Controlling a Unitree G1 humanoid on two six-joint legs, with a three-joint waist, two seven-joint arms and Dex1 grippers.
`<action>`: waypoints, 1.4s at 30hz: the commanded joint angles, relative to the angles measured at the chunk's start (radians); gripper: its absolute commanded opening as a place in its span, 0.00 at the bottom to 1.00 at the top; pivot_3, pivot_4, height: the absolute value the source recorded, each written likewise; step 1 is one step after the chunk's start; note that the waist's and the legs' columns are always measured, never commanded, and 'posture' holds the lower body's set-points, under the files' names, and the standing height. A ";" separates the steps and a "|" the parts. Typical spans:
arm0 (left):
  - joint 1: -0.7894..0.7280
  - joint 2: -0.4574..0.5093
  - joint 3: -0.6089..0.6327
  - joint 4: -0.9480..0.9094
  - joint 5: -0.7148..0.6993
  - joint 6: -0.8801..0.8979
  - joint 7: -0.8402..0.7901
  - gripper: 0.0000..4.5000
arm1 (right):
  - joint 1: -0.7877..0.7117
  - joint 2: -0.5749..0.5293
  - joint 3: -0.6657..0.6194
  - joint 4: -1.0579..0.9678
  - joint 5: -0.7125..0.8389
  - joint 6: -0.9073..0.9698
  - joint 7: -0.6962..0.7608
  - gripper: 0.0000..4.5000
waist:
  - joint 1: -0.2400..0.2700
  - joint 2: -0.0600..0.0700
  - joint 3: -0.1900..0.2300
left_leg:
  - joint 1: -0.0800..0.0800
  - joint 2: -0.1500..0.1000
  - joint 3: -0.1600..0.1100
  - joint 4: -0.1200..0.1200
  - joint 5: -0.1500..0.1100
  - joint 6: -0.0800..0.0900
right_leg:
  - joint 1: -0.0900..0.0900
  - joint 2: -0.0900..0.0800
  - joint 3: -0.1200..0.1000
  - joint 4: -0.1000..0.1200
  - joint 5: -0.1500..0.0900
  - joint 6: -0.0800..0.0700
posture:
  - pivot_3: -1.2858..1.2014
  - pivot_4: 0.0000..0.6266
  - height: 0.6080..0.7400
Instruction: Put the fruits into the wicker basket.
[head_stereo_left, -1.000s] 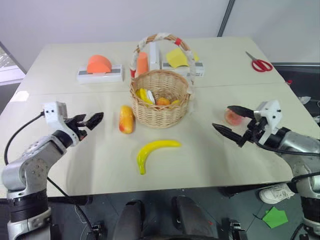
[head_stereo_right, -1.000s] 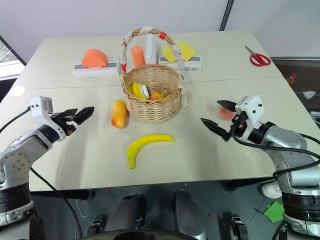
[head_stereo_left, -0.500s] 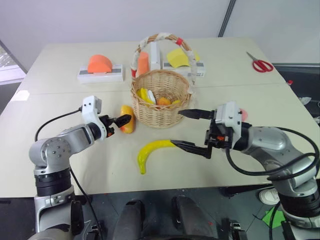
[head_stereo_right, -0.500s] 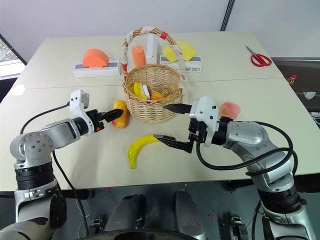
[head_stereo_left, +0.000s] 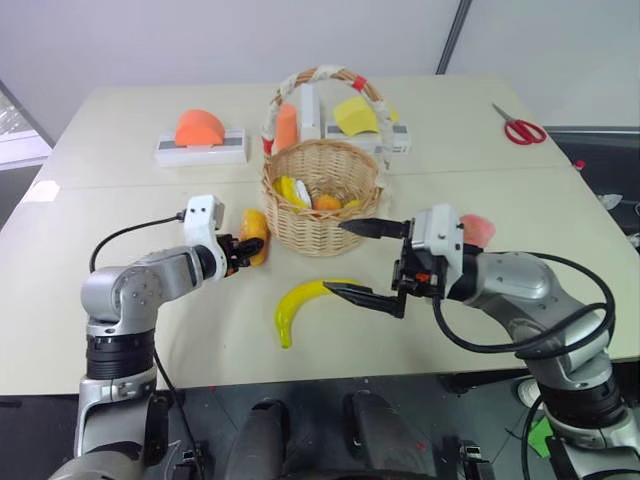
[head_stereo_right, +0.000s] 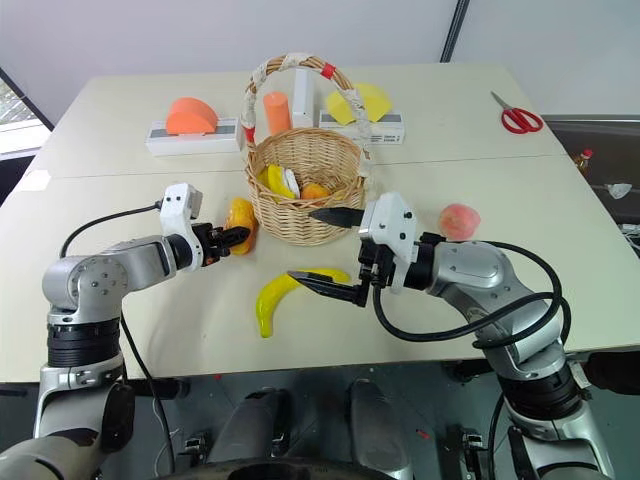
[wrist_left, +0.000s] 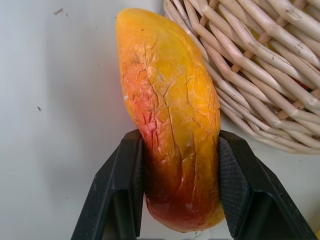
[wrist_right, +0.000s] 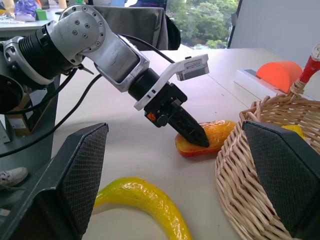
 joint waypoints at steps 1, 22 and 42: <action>0.034 0.092 0.072 -0.063 0.048 -0.096 -0.055 0.36 | -0.023 0.008 -0.007 -0.025 0.004 -0.019 -0.003 1.00 | -0.005 0.000 0.000 | 0.000 0.000 0.000 0.000 0.000 0.000 | 0.000 0.000 0.000 0.000 0.000 0.000 | 0.52 0.24 1.00; -0.335 0.062 -0.306 0.029 0.207 -0.338 -0.355 0.45 | -0.080 0.013 0.029 0.046 -0.062 -0.003 -0.016 1.00 | 0.018 -0.003 0.001 | -0.002 -0.001 0.001 -0.001 0.000 0.000 | -0.002 0.001 0.001 -0.001 0.000 0.000 | 0.52 0.24 1.00; 0.087 0.289 0.028 -0.262 0.022 -0.508 -0.768 0.99 | -0.125 0.018 0.291 0.368 -0.344 -0.073 0.094 1.00 | -0.007 -0.003 0.001 | -0.001 0.001 0.003 -0.001 0.001 -0.001 | -0.005 0.001 0.003 0.001 0.000 0.000 | 0.52 0.24 1.00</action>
